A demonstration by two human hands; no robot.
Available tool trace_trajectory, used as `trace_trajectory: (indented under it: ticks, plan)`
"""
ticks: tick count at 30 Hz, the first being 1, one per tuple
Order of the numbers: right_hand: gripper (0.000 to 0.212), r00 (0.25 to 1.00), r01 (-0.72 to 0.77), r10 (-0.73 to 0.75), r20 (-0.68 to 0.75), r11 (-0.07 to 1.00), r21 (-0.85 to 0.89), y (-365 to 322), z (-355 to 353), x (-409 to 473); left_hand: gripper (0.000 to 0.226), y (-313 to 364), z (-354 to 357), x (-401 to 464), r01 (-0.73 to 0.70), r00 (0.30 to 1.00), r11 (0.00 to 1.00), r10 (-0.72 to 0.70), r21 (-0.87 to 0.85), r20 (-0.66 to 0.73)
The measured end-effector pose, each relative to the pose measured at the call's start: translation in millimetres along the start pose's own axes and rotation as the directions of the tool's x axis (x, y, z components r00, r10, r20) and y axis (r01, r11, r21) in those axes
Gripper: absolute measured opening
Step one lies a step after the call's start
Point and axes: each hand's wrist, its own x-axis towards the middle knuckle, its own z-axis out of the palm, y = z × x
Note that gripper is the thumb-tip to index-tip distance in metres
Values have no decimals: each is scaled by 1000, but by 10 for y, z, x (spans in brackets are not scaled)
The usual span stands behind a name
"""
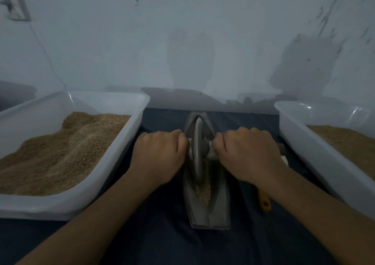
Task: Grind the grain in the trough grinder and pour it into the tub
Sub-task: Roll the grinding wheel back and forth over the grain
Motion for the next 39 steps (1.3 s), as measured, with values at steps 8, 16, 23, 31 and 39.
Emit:
trace_trajectory:
  ticks: [8,16,23,31,39]
  plan:
    - [9,887,-150,23,461,959,241,470,624,901,44,-59,250,877,210,970,967,-224,144,90]
    - [34,1000,2,-4,25,997,74,162,257,93,25,58,-36,120,37,999,991,-33,126,-34]
    - [46,992,-80,96,-85,980,182,29,51,-234,35,71,-102,-111,33,985,999,-34,-9,-171]
    - [7,869,-100,-16,494,973,207,431,525,855,45,-115,243,692,33,992,972,-60,233,111]
    - [29,975,-25,23,220,1000,8,245,343,366,28,26,0,321,30,997,983,-42,182,62]
